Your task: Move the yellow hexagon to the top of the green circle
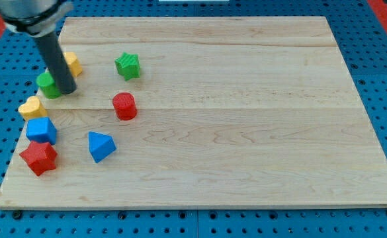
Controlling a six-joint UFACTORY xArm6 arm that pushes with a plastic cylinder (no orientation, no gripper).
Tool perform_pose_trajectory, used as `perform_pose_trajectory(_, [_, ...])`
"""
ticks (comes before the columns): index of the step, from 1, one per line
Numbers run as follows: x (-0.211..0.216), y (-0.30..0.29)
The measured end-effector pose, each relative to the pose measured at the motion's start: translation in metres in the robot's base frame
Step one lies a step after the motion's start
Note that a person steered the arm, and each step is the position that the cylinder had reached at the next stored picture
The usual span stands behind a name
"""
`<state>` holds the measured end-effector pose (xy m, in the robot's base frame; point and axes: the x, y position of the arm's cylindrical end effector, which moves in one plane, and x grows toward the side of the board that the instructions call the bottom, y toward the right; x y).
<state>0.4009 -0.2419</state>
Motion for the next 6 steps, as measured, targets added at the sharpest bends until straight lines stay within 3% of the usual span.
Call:
perform_pose_trajectory(2, [-0.045,0.044])
perform_pose_trajectory(4, [-0.063,0.013])
perform_pose_trajectory(5, [-0.048,0.022])
perform_pose_trajectory(6, [-0.005,0.068])
